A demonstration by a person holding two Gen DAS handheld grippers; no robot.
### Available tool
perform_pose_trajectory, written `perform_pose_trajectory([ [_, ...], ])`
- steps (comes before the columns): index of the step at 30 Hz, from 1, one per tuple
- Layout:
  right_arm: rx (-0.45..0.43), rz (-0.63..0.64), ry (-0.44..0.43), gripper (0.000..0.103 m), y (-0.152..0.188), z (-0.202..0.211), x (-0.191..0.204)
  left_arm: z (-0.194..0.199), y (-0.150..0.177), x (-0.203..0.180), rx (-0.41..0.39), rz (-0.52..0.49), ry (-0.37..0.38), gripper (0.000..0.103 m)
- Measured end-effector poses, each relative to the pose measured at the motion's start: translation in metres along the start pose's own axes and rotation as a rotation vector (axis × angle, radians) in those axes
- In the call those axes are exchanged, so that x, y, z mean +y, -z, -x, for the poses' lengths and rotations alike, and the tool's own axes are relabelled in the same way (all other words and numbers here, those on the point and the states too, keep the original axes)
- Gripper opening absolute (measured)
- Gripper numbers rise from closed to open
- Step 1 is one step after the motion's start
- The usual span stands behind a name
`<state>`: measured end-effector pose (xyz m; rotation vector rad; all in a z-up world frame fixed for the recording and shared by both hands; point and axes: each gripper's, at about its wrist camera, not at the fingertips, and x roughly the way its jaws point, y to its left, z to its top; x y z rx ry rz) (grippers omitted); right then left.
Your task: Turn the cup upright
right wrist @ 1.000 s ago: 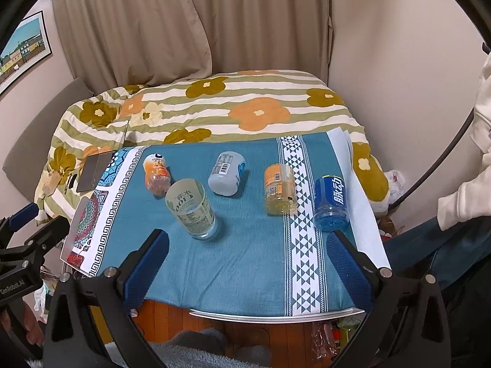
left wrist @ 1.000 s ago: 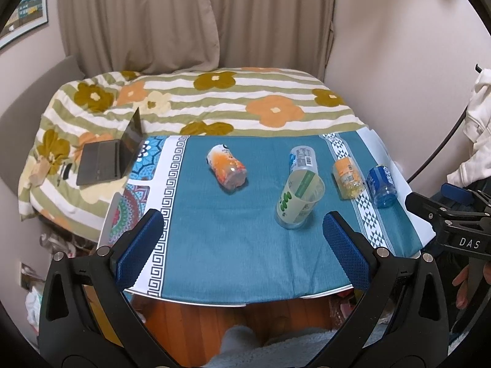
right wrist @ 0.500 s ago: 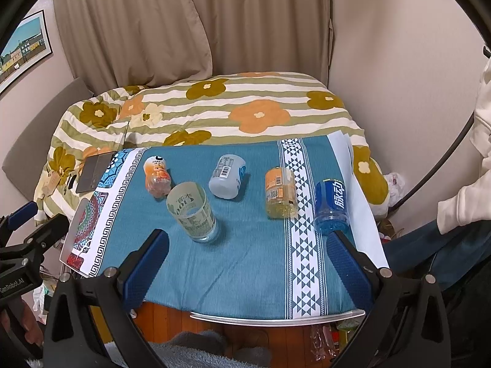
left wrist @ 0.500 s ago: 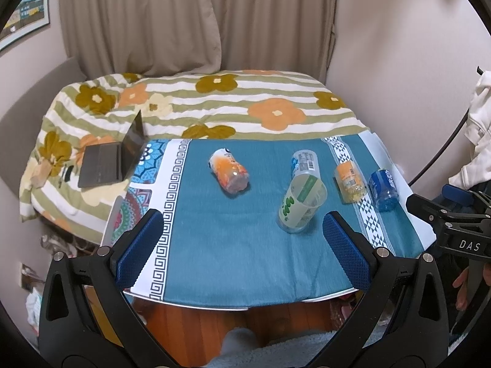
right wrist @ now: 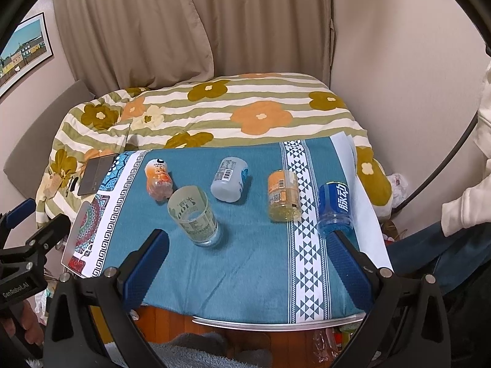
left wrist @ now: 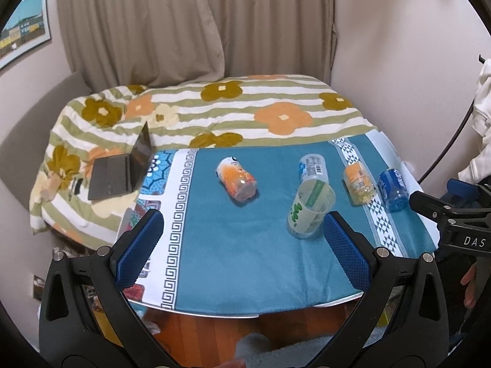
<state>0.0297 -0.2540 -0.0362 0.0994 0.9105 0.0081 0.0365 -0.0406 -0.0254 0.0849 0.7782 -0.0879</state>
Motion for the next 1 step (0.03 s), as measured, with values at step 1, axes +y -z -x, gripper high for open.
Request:
perform_pose_trajectory([
  [1,0.001,0.000,-0.001,0.102,-0.0007,-0.0009,0.0004,-0.0001,0.0001,0.0011,-0.001,0.000,-0.005,0.103],
])
